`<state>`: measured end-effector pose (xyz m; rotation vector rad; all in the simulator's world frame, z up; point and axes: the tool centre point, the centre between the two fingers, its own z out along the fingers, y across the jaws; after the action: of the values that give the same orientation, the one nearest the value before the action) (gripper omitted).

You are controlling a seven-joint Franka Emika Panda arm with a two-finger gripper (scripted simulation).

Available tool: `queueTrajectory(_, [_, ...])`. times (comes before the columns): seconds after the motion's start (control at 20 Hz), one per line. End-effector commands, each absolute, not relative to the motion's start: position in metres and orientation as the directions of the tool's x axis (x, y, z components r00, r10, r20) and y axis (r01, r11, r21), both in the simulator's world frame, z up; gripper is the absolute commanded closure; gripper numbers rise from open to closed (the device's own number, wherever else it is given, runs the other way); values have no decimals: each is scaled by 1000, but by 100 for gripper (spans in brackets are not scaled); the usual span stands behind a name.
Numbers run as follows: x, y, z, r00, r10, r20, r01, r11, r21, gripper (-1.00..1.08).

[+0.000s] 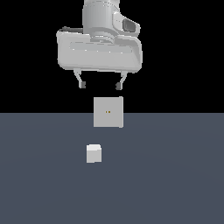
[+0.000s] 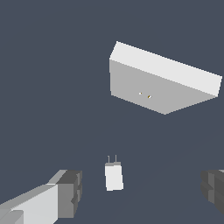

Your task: Plug the charger into the wall socket.

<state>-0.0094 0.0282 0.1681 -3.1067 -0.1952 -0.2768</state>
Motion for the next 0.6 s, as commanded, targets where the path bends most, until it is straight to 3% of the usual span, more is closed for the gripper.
queueTrajectory(0.0, [-16,29,159,971,130,200,134,-991,-5,-92])
queueTrajectory(0.55, [-39,33,119,940,163,301,172,-985,-3,-92])
